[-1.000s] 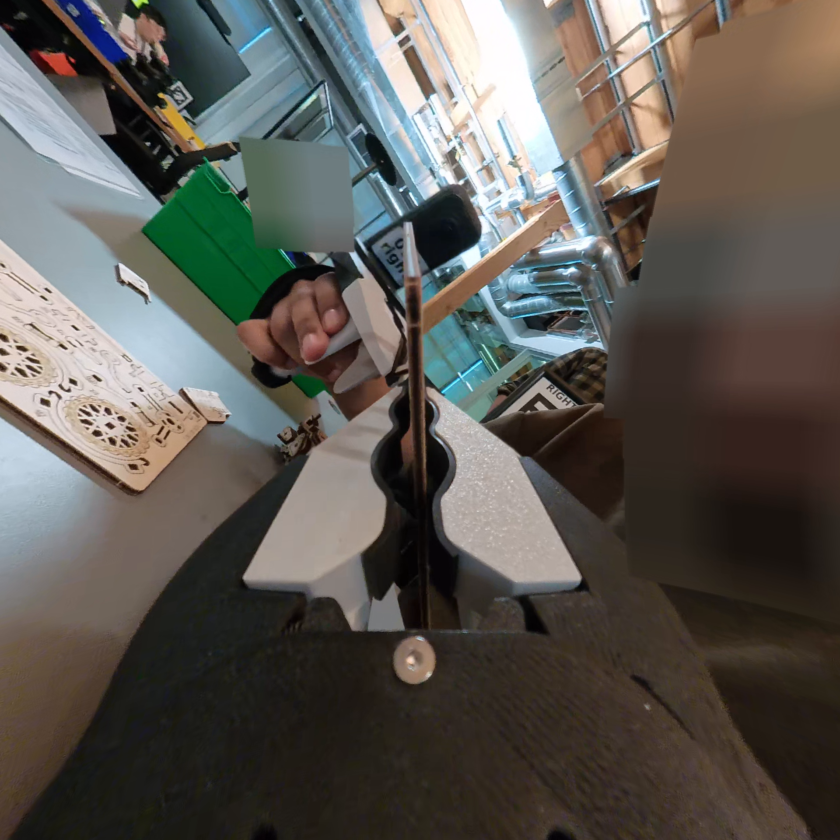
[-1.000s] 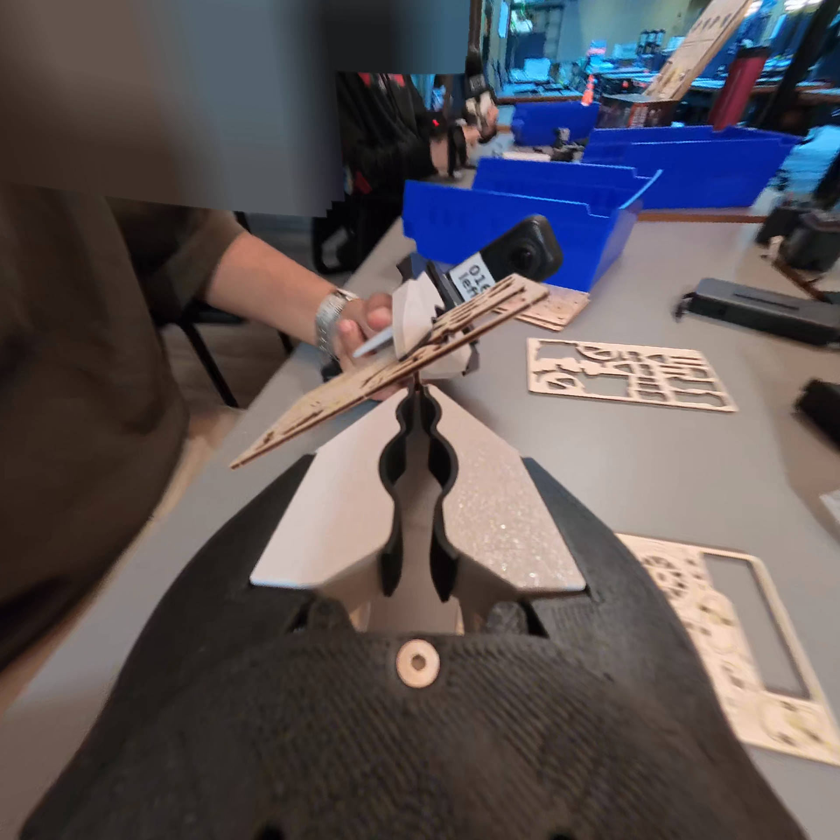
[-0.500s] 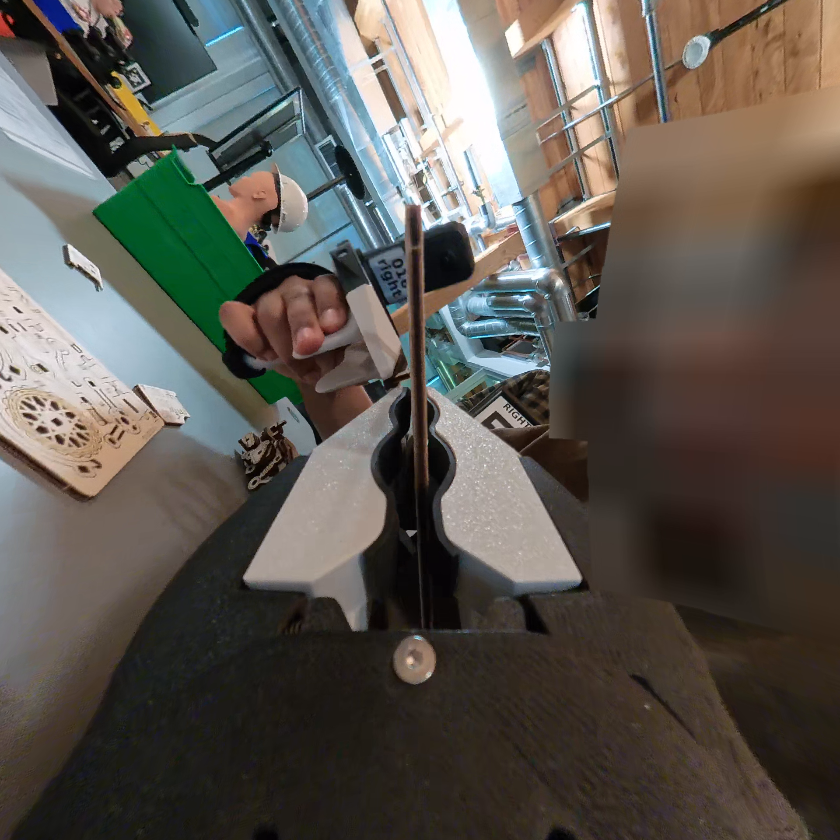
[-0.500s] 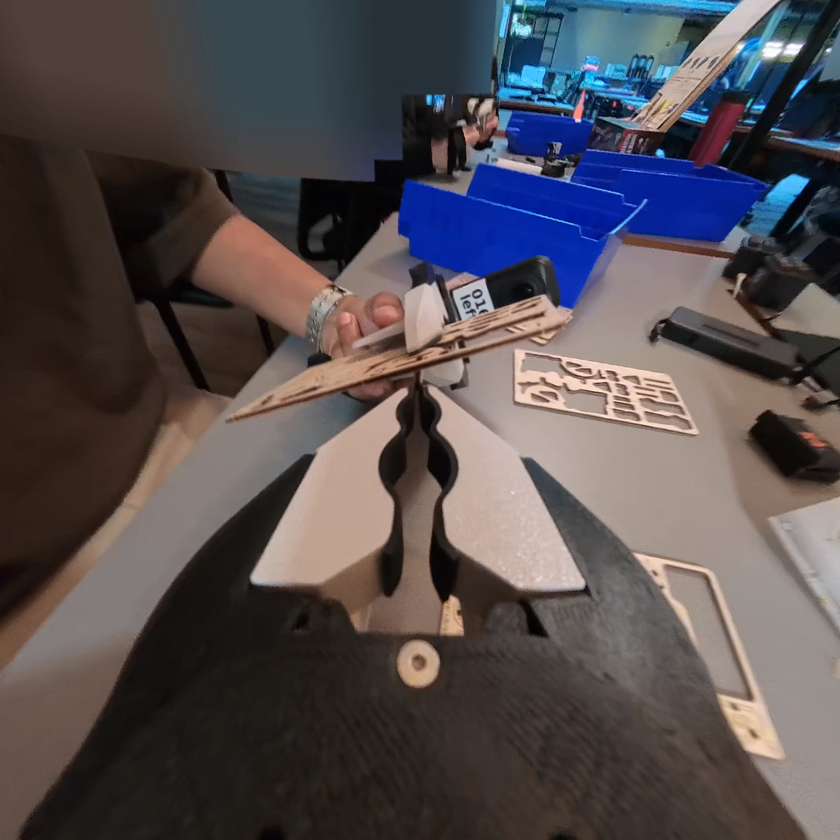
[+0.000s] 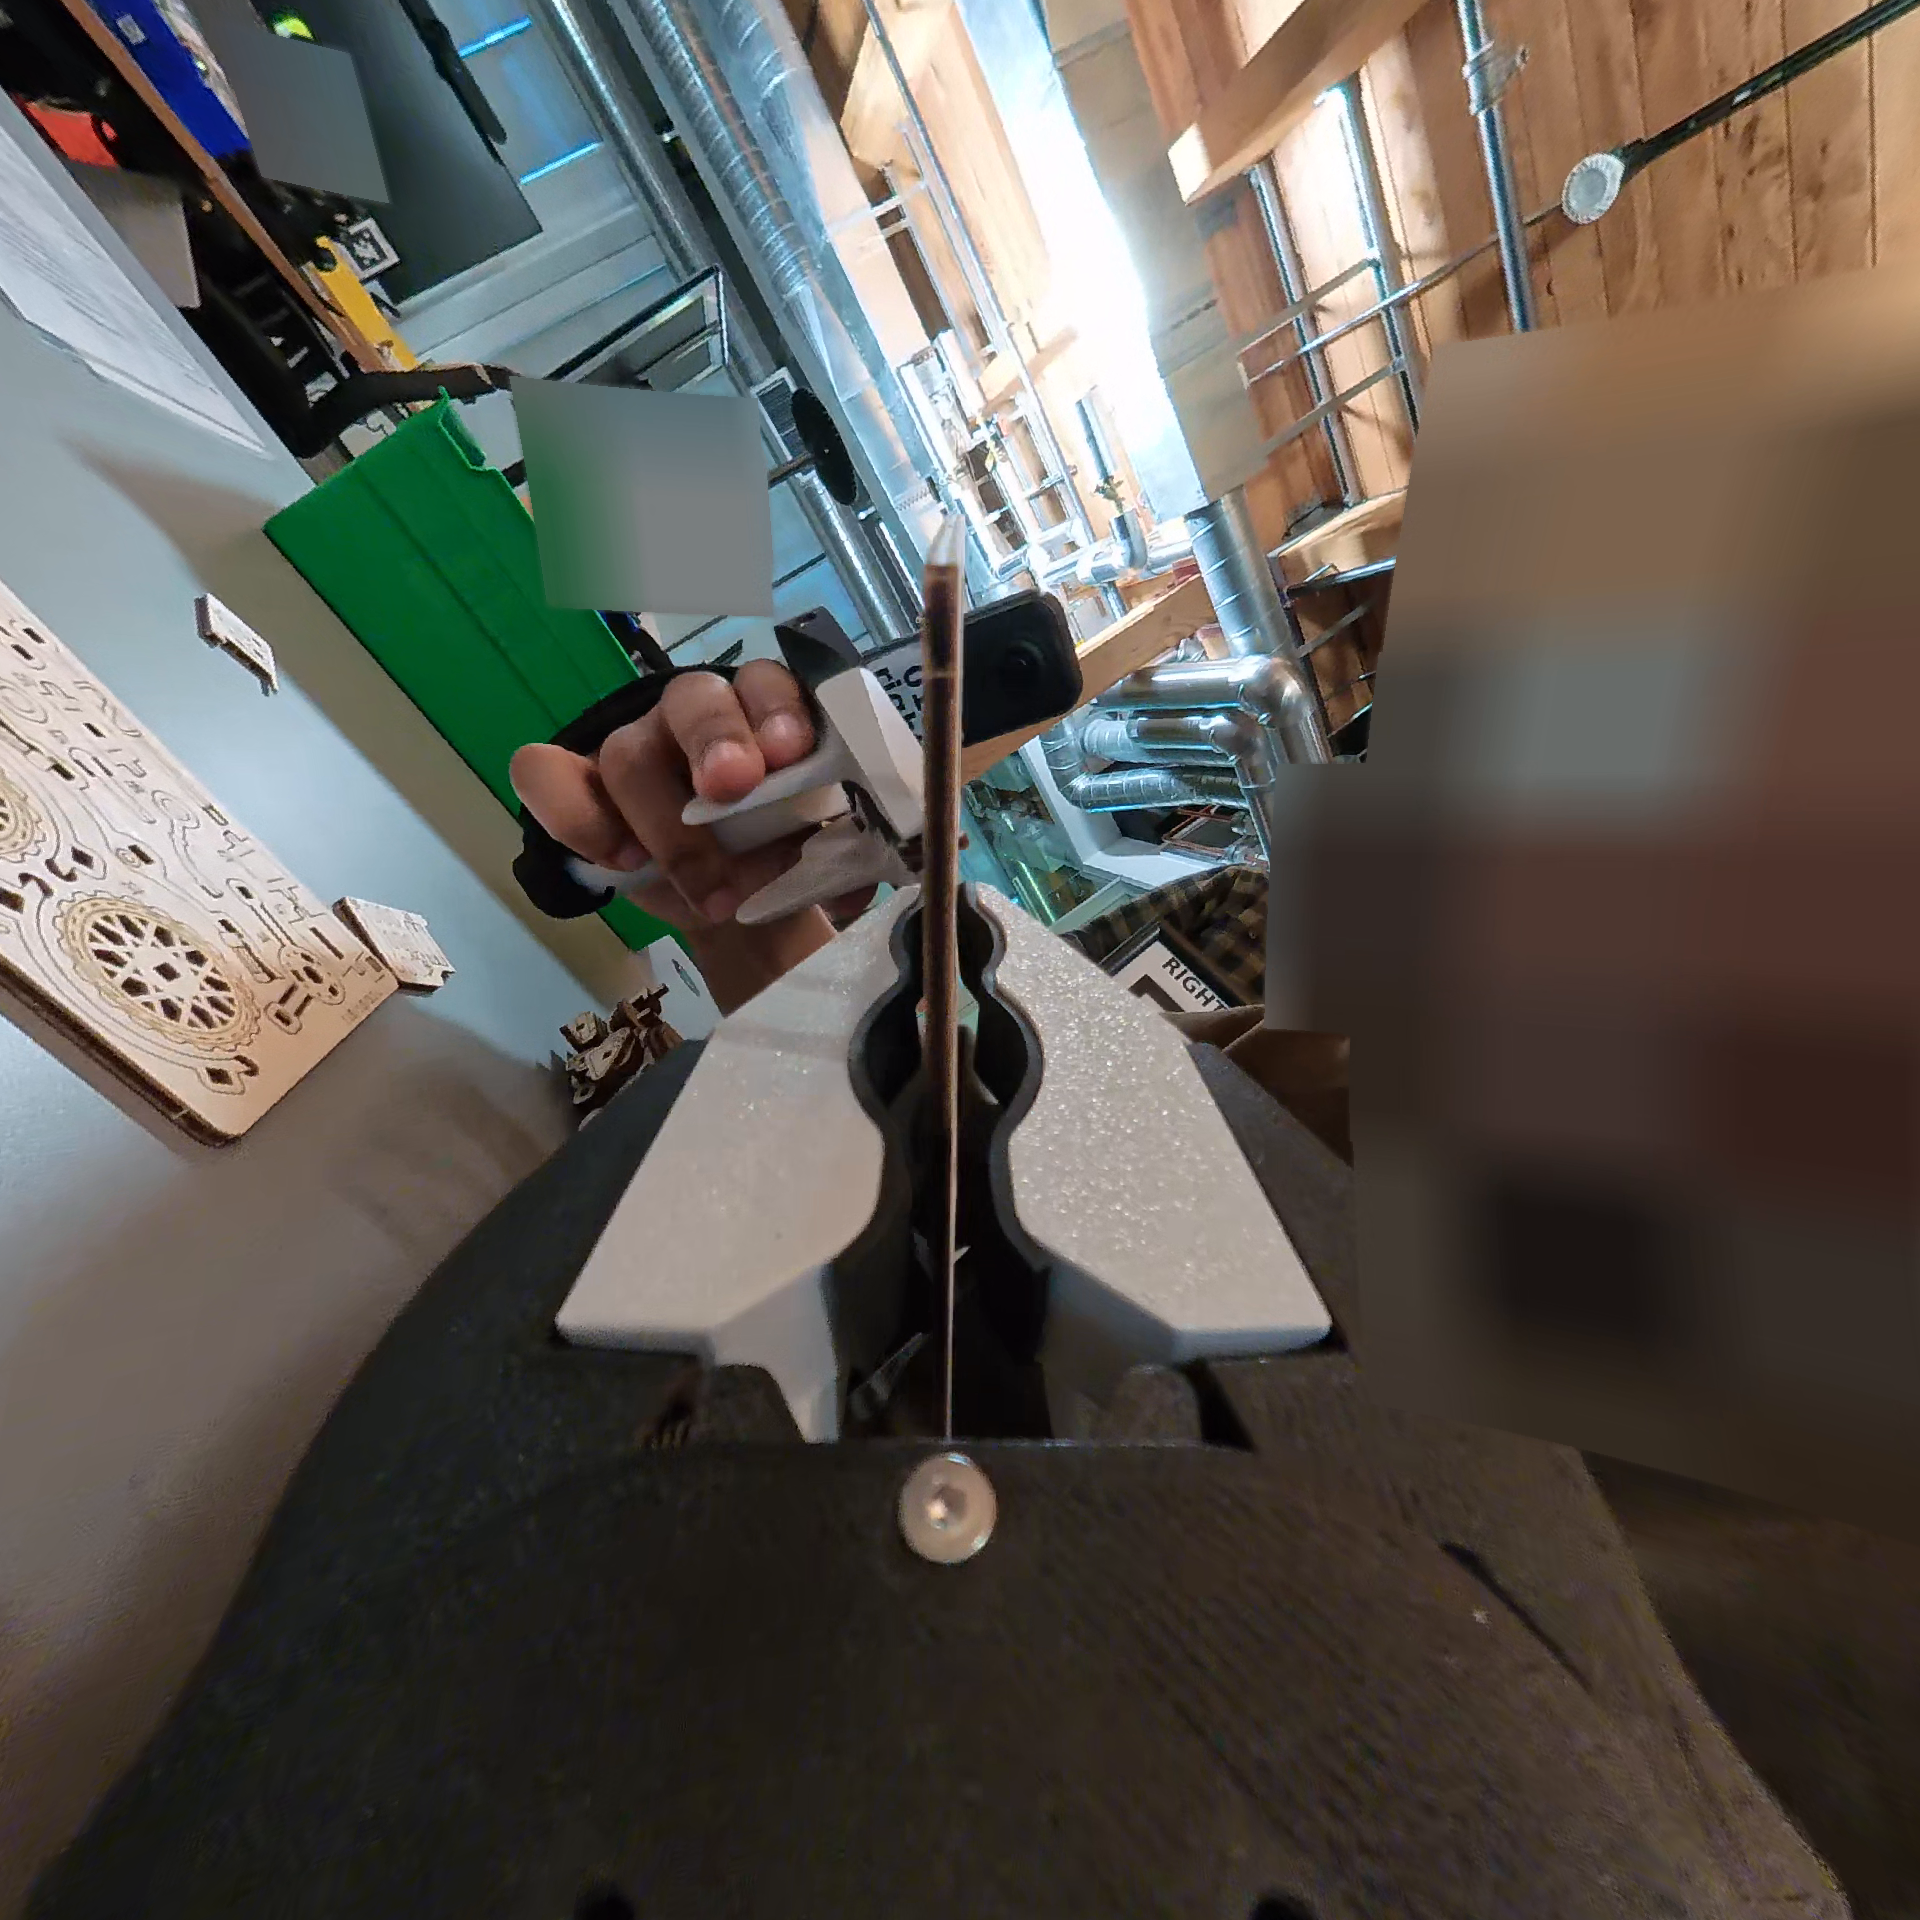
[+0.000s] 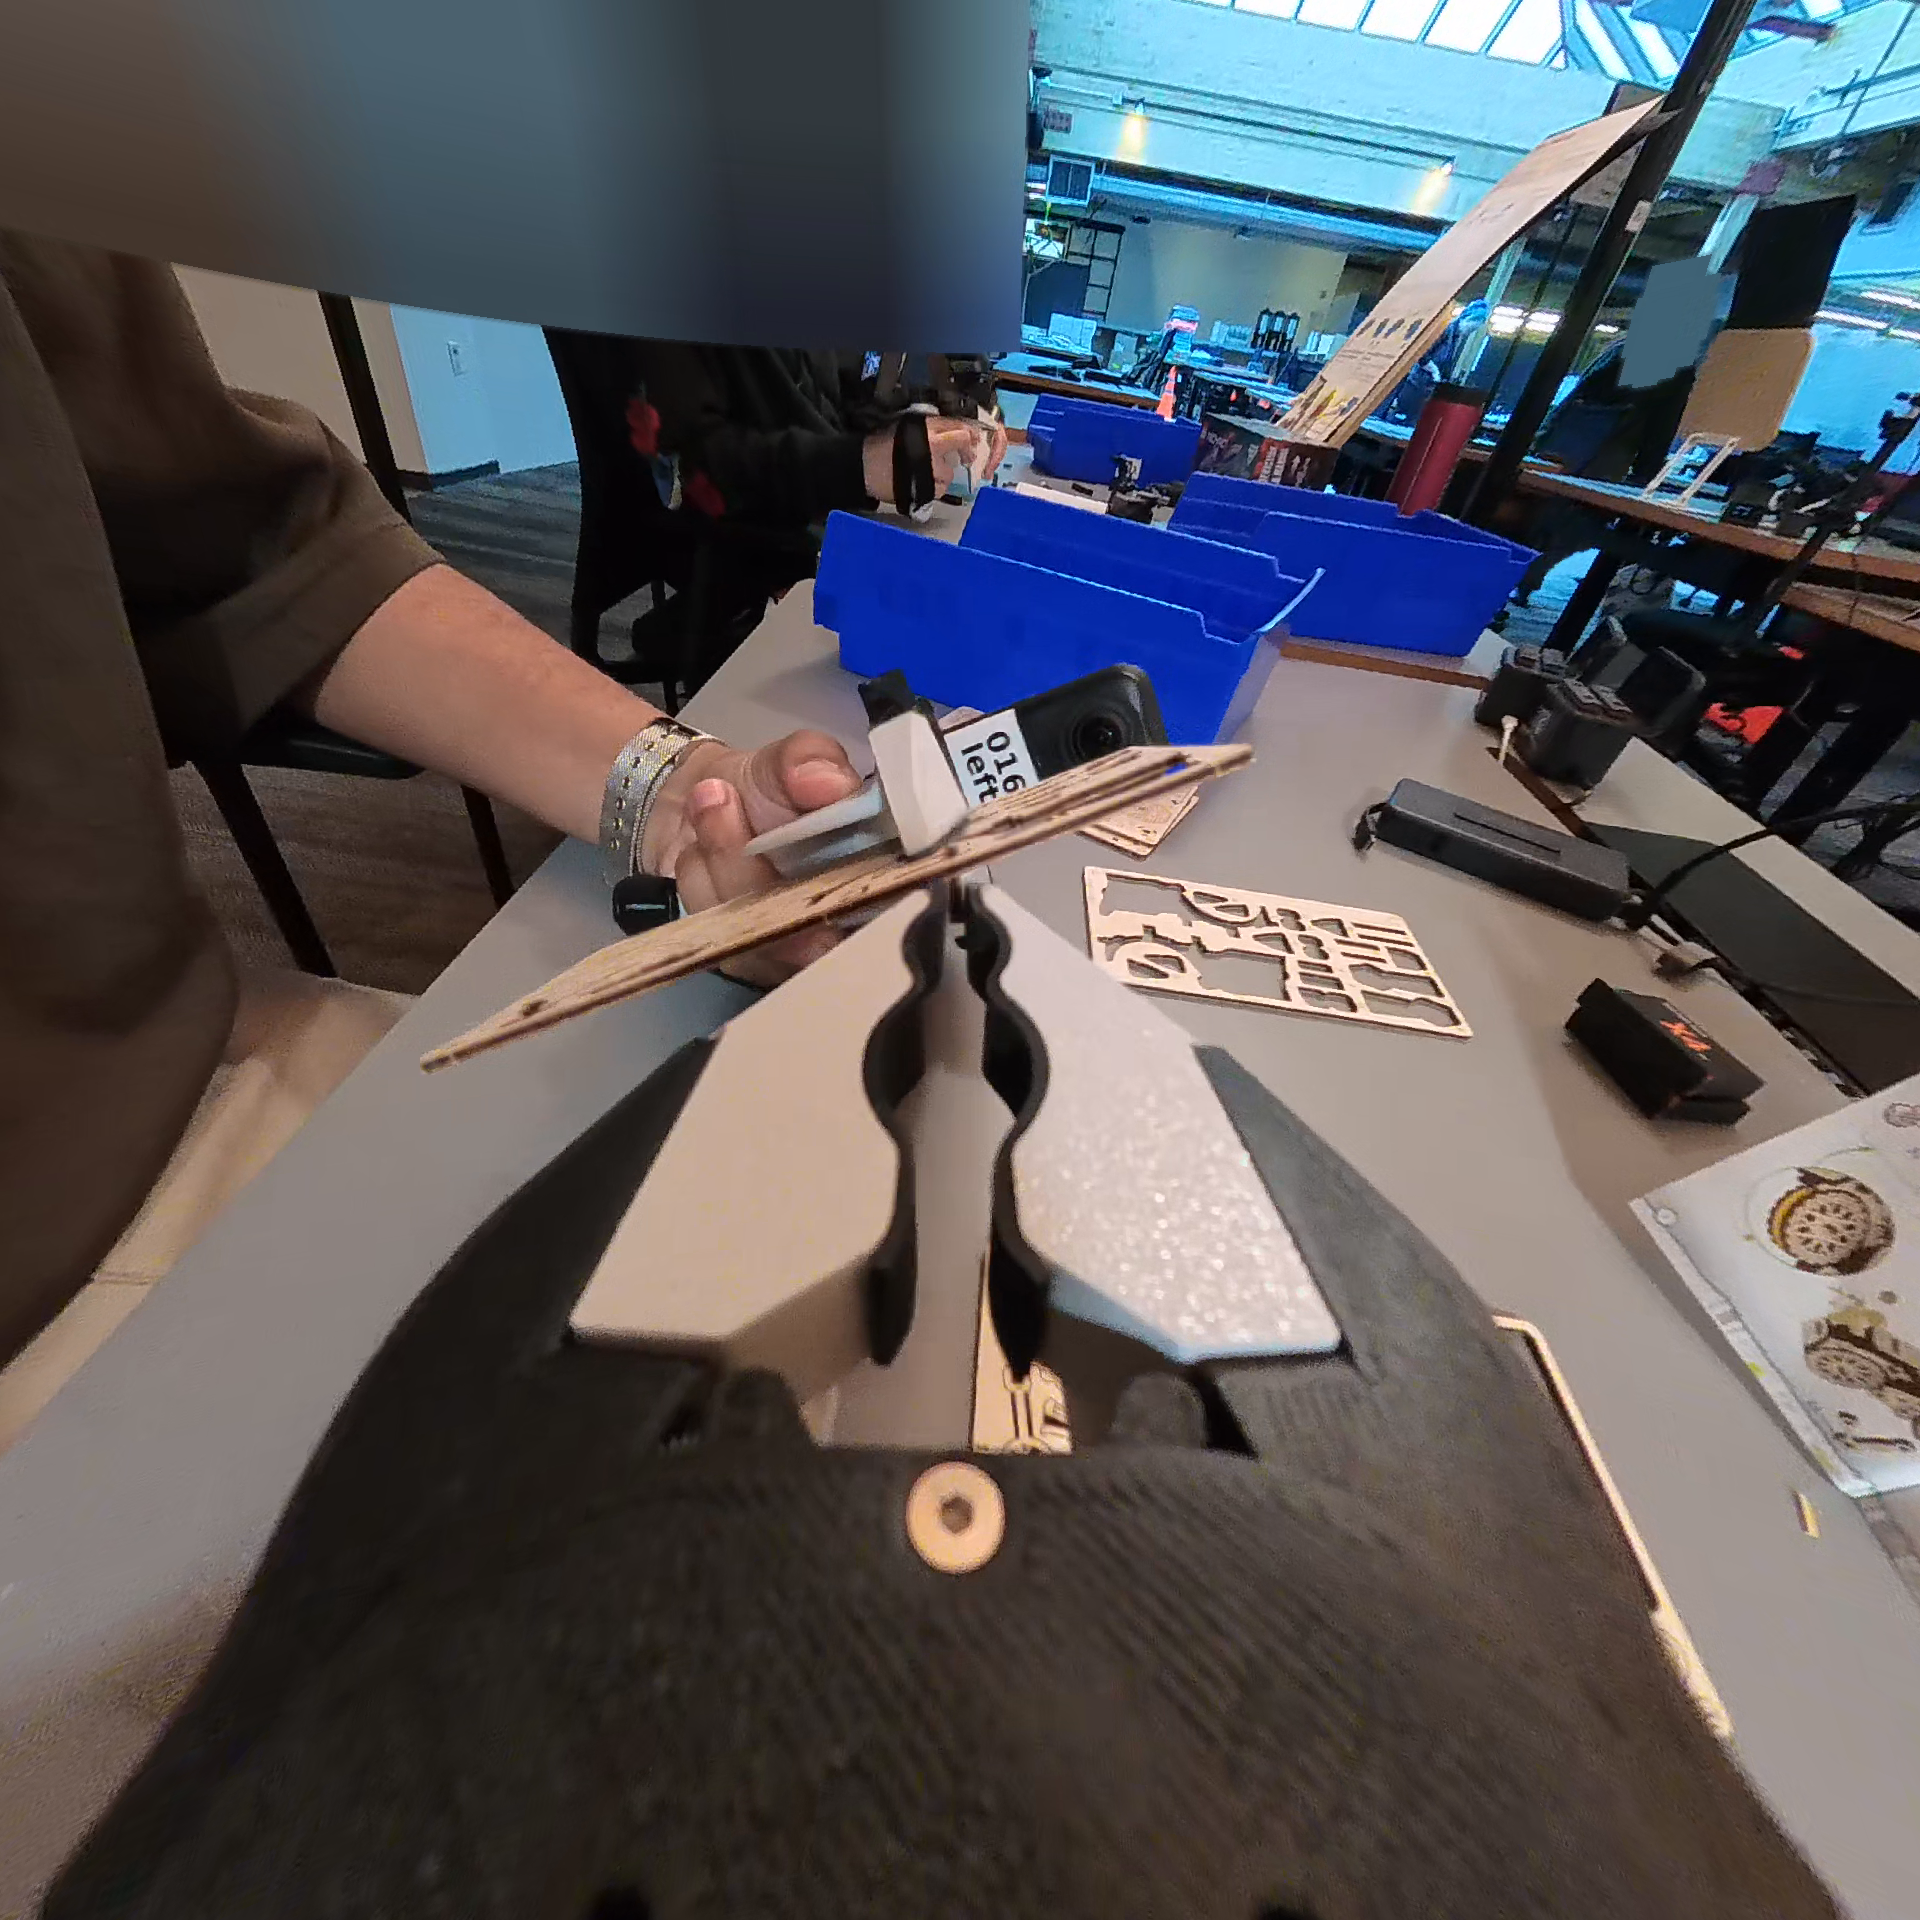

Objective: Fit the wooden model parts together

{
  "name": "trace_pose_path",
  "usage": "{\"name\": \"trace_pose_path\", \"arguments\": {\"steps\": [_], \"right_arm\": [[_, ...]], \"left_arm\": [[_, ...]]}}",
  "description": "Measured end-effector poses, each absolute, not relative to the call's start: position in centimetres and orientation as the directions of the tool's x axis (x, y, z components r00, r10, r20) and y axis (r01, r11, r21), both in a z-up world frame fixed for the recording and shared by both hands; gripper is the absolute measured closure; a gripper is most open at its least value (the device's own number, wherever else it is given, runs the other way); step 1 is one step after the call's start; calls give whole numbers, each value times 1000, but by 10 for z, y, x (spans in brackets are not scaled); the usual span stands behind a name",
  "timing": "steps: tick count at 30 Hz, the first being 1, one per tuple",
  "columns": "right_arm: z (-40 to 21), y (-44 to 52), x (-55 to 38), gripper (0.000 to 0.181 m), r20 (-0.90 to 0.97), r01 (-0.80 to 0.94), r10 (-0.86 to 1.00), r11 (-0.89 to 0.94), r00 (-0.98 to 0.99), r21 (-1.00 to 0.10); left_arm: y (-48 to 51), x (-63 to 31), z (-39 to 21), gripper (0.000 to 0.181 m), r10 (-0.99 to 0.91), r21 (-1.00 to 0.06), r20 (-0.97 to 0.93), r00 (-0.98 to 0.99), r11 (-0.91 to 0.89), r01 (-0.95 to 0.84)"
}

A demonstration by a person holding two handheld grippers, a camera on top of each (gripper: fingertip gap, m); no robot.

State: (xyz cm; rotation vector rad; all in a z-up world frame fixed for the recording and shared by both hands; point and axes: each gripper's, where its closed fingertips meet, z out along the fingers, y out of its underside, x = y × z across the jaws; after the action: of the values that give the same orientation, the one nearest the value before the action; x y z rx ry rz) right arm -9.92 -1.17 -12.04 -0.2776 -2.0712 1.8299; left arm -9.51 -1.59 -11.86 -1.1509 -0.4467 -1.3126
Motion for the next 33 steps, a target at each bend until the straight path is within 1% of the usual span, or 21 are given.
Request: {"name": "trace_pose_path", "arguments": {"steps": [1,4,6,11,13,14,19,22,24,26,28,30,31,32,33], "right_arm": [[-121,-12,-99,180,142,-93,381,145,-914,-985],[-120,-13,-97,180,127,-82,375,132,-918,-988],[-119,-12,-95,181,94,-54,361,120,-928,-991],[-122,-10,-94,181,-80,120,315,113,-946,-986],[-128,-11,-94,181,-119,167,312,132,-943,-977],[-132,-12,-94,181,-121,175,314,150,-942,-973],[-141,-14,-98,180,-119,185,329,177,-937,-967],[-145,-4,-105,181,-119,197,370,181,-921,-963],[-145,2,-110,181,-131,211,397,167,-909,-963],[-146,6,-114,181,-133,218,416,162,-899,-962],[-146,7,-116,181,-128,219,430,169,-894,-961],[-148,7,-118,181,-120,220,440,182,-890,-958],[-149,7,-118,181,-115,220,444,192,-889,-956],[-150,6,-118,181,-110,219,447,201,-888,-955],[-150,6,-118,181,-106,219,451,207,-886,-954]], "left_arm": [[-16,-95,-119,181,-513,-397,816,268,-158,904],[-16,-95,-119,181,-511,-398,817,266,-165,903],[-16,-94,-119,181,-503,-417,815,288,-162,895],[-15,-93,-117,181,-442,-554,771,457,-112,825],[-16,-95,-119,181,-400,-614,745,534,-97,783],[-16,-95,-119,181,-391,-626,738,550,-93,774],[-18,-102,-123,181,-374,-606,758,534,-102,789],[-23,-114,-126,181,-341,-553,804,487,-127,824],[-29,-130,-138,181,-243,-533,836,493,-142,834],[-35,-148,-165,181,-57,-541,839,541,-185,820],[-43,-158,-189,181,103,-551,803,588,-250,796],[-47,-163,-200,180,197,-580,743,639,-287,763],[-47,-163,-203,178,225,-600,708,670,-309,738],[-47,-163,-205,167,251,-620,666,703,-337,708],[-47,-164,-207,162,281,-643,612,740,-368,672]]}}
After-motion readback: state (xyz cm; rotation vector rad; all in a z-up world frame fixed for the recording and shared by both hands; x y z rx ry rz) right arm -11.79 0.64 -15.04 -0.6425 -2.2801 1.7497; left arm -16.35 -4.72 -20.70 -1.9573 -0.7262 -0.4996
